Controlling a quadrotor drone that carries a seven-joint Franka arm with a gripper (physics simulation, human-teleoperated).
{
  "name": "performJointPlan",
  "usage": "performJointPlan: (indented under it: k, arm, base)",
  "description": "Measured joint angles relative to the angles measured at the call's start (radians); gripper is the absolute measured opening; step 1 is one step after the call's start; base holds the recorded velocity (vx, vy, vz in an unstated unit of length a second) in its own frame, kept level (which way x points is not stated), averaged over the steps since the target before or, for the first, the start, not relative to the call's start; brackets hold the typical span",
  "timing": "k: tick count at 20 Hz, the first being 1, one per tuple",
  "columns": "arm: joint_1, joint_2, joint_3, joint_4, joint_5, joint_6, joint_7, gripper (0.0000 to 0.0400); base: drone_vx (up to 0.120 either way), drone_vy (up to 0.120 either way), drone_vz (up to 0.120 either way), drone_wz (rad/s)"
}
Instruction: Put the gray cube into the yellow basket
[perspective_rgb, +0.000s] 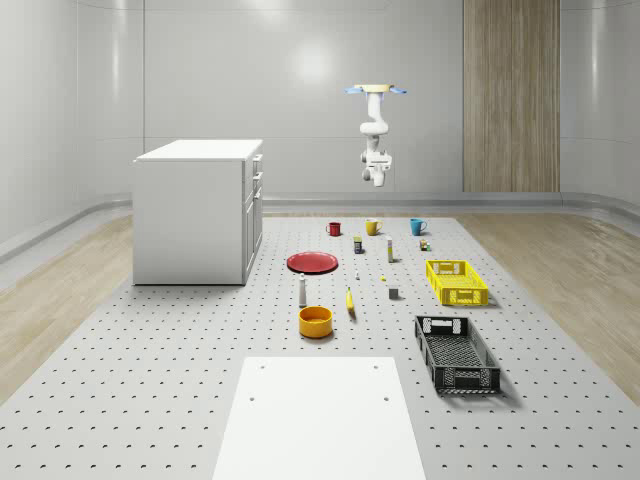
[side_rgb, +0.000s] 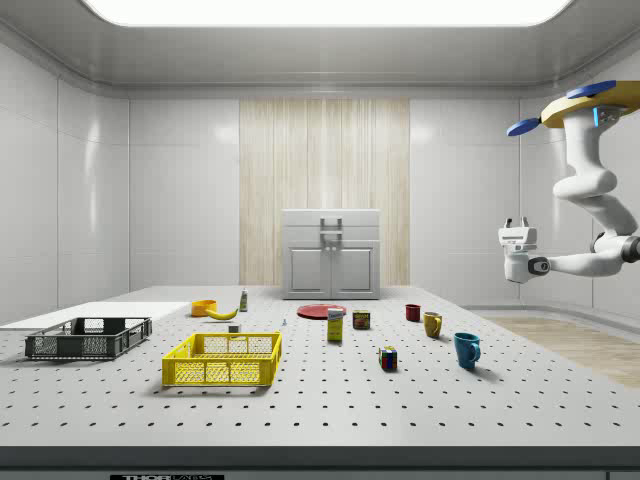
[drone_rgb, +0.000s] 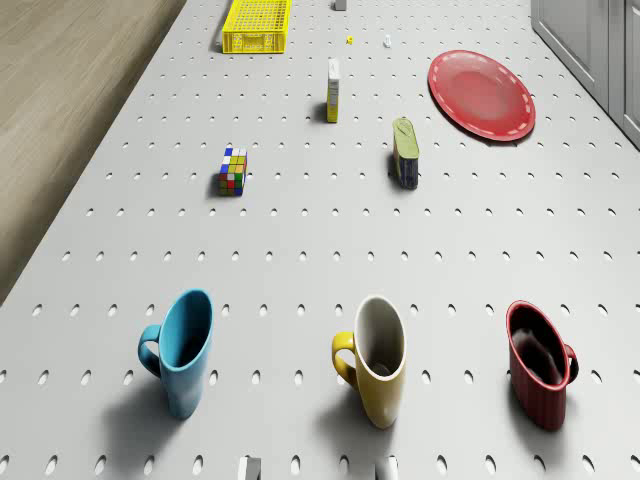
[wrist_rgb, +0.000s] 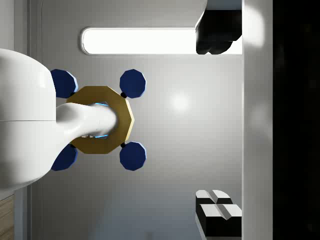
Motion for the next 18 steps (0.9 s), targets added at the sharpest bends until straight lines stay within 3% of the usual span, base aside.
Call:
performJointPlan:
  k: [5, 9, 18]
  arm:
    - [-0.002, 0.019, 0.001, 0.106, 0.001, -0.084, -0.001, 0.0400]
    - [-0.004, 0.047, 0.002, 0.189, 0.001, -0.135, -0.002, 0.0400]
    - [-0.006, 0.082, 0.003, 0.283, 0.002, -0.187, -0.003, 0.0400]
  base:
    - [0.000, 0.000, 0.000, 0.000]
    - [0.120, 0.000, 0.000, 0.000]
    - [0.120, 0.000, 0.000, 0.000]
